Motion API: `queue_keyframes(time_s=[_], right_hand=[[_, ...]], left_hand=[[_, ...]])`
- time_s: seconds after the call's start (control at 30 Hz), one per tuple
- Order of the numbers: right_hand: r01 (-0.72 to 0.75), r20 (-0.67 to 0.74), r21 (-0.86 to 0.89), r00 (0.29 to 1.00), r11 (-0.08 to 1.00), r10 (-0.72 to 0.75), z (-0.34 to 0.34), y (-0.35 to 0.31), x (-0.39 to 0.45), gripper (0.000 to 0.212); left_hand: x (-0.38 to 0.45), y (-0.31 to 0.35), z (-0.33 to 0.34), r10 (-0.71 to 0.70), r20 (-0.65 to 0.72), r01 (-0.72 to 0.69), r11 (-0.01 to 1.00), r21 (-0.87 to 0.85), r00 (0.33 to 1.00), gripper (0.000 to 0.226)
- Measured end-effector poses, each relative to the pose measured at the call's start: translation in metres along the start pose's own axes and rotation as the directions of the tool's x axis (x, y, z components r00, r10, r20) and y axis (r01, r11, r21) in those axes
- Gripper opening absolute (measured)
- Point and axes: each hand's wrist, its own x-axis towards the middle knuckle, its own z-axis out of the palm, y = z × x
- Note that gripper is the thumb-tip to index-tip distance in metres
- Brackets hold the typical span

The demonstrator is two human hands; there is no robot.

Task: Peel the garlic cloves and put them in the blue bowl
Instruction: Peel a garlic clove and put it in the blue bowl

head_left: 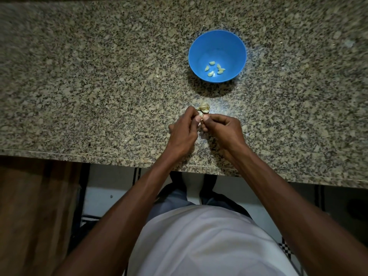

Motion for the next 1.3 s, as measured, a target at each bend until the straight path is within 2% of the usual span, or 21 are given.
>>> queue_keyframes(time_s=[0.13,0.23,0.3,0.4,0.5,0.63,0.9,1.07,1.3], right_hand=[[-0.023,0.010,0.023,1.000,0.999,0.023,0.000,0.000,-0.002,0.016],[0.034,0.030,-0.014,0.999,0.999,-0.034,-0.002,-0.003,-0.005,0.019],[0.109,0.049,-0.110,0.993,0.988,-0.105,-0.005,-0.001,-0.006,0.019],[0.186,0.075,-0.231,0.982,0.955,-0.174,-0.008,0.001,-0.006,0.018],[0.226,0.098,-0.245,0.973,0.943,-0.208,-0.008,0.000,-0.008,0.017],[0.238,0.120,-0.269,0.970,0.933,-0.213,-0.010,0.001,-0.008,0.019],[0.285,0.146,-0.246,0.956,0.927,-0.255,-0.013,0.001,-0.009,0.018],[0.276,0.173,-0.153,0.953,0.949,-0.249,-0.013,0.003,-0.010,0.019],[0.285,0.144,-0.156,0.954,0.946,-0.264,-0.015,0.006,-0.011,0.021]], left_hand=[[0.000,-0.002,-0.004,-0.019,0.013,0.019,1.000,0.011,1.000,0.016],[-0.002,-0.001,-0.008,-0.075,-0.036,0.069,0.987,-0.147,0.996,0.014],[-0.003,-0.002,-0.013,-0.082,-0.090,0.060,0.972,-0.227,0.993,0.016],[-0.001,-0.004,-0.019,0.003,-0.071,-0.016,0.983,-0.183,0.997,0.017],[0.002,-0.003,-0.023,0.018,-0.038,-0.024,0.985,-0.173,0.999,0.010],[0.005,-0.002,-0.026,0.057,-0.026,-0.058,0.997,-0.053,0.998,0.005],[0.009,0.002,-0.030,-0.054,0.054,0.056,0.997,-0.045,0.997,0.014],[0.007,0.001,-0.029,-0.078,0.008,0.079,0.986,-0.149,0.997,0.014],[0.006,0.002,-0.023,-0.087,0.010,0.088,0.982,-0.166,0.996,0.010]])
